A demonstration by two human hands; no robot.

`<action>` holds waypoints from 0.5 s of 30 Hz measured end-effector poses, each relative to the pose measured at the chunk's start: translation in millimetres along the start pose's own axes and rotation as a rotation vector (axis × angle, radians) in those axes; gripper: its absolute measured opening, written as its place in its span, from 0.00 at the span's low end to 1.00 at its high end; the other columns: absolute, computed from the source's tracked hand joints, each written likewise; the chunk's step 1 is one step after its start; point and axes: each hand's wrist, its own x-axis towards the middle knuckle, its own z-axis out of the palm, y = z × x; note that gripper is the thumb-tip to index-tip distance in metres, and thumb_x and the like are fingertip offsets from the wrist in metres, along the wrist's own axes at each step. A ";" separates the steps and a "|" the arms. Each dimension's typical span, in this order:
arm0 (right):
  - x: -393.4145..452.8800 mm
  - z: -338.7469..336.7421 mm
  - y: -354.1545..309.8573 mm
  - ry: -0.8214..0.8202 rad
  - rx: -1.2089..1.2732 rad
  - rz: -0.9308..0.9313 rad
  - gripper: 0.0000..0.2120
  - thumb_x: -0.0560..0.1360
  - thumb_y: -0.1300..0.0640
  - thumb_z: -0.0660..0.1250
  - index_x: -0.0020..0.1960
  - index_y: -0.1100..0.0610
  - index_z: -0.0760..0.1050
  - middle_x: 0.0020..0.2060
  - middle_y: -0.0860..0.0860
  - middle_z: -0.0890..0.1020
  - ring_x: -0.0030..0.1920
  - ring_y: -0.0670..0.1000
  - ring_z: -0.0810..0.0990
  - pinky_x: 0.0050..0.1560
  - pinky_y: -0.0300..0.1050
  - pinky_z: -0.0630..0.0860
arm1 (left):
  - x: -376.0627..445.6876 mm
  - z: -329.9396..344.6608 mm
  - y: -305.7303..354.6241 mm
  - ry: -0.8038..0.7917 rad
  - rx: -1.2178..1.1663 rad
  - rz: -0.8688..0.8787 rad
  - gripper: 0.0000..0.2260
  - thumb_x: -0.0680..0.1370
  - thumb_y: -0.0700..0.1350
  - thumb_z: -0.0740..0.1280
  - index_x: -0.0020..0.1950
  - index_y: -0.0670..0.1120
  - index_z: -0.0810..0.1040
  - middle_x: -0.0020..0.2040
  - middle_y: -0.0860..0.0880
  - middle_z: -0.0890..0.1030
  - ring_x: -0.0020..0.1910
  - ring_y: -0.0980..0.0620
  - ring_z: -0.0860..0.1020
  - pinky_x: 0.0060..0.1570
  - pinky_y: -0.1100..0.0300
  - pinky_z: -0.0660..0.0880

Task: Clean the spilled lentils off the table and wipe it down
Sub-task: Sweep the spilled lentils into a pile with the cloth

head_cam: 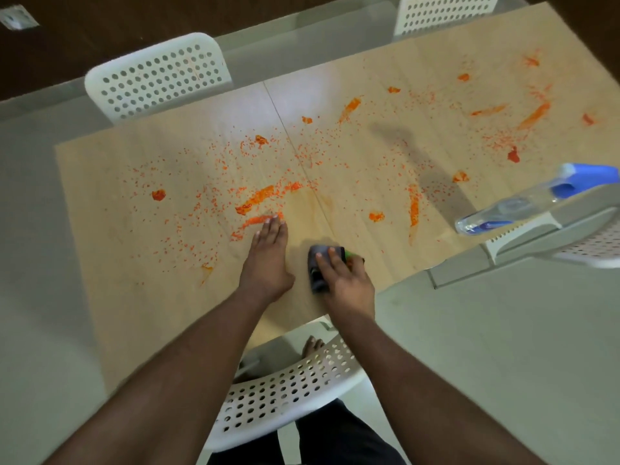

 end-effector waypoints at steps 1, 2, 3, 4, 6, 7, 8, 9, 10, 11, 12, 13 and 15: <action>13.2 -3.7 4.9 0.024 0.009 0.030 0.33 0.69 0.56 0.80 0.73 0.50 0.79 0.69 0.53 0.81 0.61 0.65 0.78 0.44 0.53 0.84 | 1.8 0.9 3.2 0.000 -0.002 0.014 0.52 0.74 0.43 0.75 0.86 0.44 0.43 0.87 0.45 0.40 0.85 0.49 0.40 0.81 0.55 0.40; 28.1 -8.5 10.2 0.040 0.020 0.064 0.31 0.71 0.56 0.78 0.73 0.49 0.78 0.70 0.53 0.81 0.62 0.65 0.77 0.46 0.53 0.83 | 3.0 1.8 6.7 -0.003 -0.008 0.024 0.51 0.74 0.42 0.75 0.86 0.44 0.44 0.87 0.46 0.41 0.85 0.49 0.40 0.81 0.55 0.40; 43.6 -14.7 14.7 0.046 0.022 0.088 0.30 0.74 0.57 0.75 0.75 0.49 0.76 0.71 0.53 0.80 0.63 0.64 0.76 0.48 0.52 0.82 | 3.7 2.1 8.8 -0.011 -0.021 0.026 0.50 0.74 0.41 0.74 0.86 0.44 0.45 0.87 0.46 0.42 0.85 0.49 0.41 0.81 0.56 0.40; 57.7 -20.7 18.6 0.050 0.015 0.098 0.29 0.76 0.57 0.72 0.76 0.49 0.75 0.73 0.52 0.78 0.64 0.63 0.74 0.50 0.52 0.80 | 3.9 2.3 9.3 -0.020 -0.034 0.024 0.49 0.74 0.40 0.74 0.86 0.44 0.45 0.87 0.46 0.42 0.85 0.49 0.41 0.81 0.56 0.41; 76.8 -31.4 24.7 0.055 -0.005 0.098 0.28 0.79 0.56 0.68 0.78 0.48 0.72 0.75 0.52 0.76 0.66 0.63 0.72 0.53 0.53 0.78 | 2.7 2.4 8.6 -0.032 -0.049 0.019 0.48 0.75 0.41 0.74 0.87 0.44 0.46 0.87 0.46 0.43 0.85 0.49 0.42 0.82 0.55 0.42; 80.1 -35.0 25.7 0.065 -0.015 0.093 0.28 0.79 0.56 0.68 0.79 0.48 0.71 0.75 0.52 0.75 0.65 0.63 0.72 0.53 0.54 0.78 | 2.1 2.6 7.3 -0.034 -0.048 0.016 0.48 0.75 0.41 0.74 0.87 0.44 0.47 0.87 0.46 0.43 0.85 0.49 0.42 0.82 0.54 0.42; 78.3 -37.1 25.1 0.089 -0.017 0.083 0.28 0.78 0.56 0.69 0.78 0.49 0.72 0.74 0.53 0.76 0.64 0.63 0.73 0.53 0.54 0.79 | 1.1 3.2 6.3 -0.030 -0.042 0.013 0.48 0.75 0.42 0.75 0.87 0.44 0.47 0.87 0.46 0.43 0.85 0.49 0.42 0.82 0.54 0.42; 70.9 -38.4 23.7 0.127 -0.011 0.069 0.29 0.77 0.57 0.71 0.77 0.50 0.73 0.73 0.54 0.77 0.63 0.63 0.74 0.52 0.54 0.80 | 0.0 3.9 6.9 -0.022 -0.035 0.015 0.48 0.75 0.43 0.75 0.87 0.44 0.47 0.87 0.46 0.44 0.85 0.49 0.42 0.82 0.54 0.43; 60.1 -36.4 21.0 0.154 0.001 0.048 0.30 0.75 0.57 0.73 0.76 0.51 0.75 0.72 0.55 0.78 0.61 0.64 0.75 0.50 0.54 0.80 | -0.3 4.6 6.6 -0.016 -0.032 0.016 0.48 0.75 0.43 0.75 0.86 0.44 0.48 0.87 0.46 0.44 0.85 0.49 0.42 0.82 0.53 0.43; 45.3 -32.0 18.0 0.170 0.009 0.024 0.30 0.73 0.57 0.74 0.75 0.51 0.76 0.71 0.56 0.79 0.60 0.64 0.76 0.50 0.53 0.81 | -1.1 5.0 7.1 -0.015 -0.031 0.020 0.47 0.76 0.43 0.75 0.86 0.43 0.48 0.87 0.45 0.44 0.85 0.48 0.43 0.82 0.53 0.43; 27.6 -25.9 16.1 0.178 0.009 0.002 0.31 0.72 0.57 0.76 0.75 0.52 0.76 0.70 0.57 0.79 0.59 0.65 0.76 0.50 0.54 0.80 | -1.8 5.8 9.7 -0.017 -0.030 0.027 0.47 0.76 0.43 0.74 0.86 0.43 0.48 0.87 0.45 0.44 0.86 0.48 0.43 0.82 0.53 0.43; 9.4 -19.2 14.8 0.173 0.001 -0.017 0.32 0.71 0.57 0.77 0.75 0.52 0.76 0.70 0.58 0.80 0.59 0.65 0.77 0.50 0.54 0.80 | -1.5 6.6 13.9 -0.020 -0.031 0.039 0.47 0.76 0.42 0.74 0.86 0.43 0.47 0.87 0.44 0.44 0.86 0.48 0.43 0.82 0.53 0.43; -23.6 -4.3 11.4 0.133 -0.007 -0.035 0.35 0.68 0.59 0.79 0.74 0.52 0.77 0.70 0.57 0.80 0.60 0.65 0.78 0.49 0.55 0.81 | -2.0 7.9 19.5 -0.035 -0.060 0.052 0.46 0.77 0.41 0.73 0.87 0.44 0.46 0.87 0.46 0.43 0.85 0.49 0.42 0.82 0.54 0.42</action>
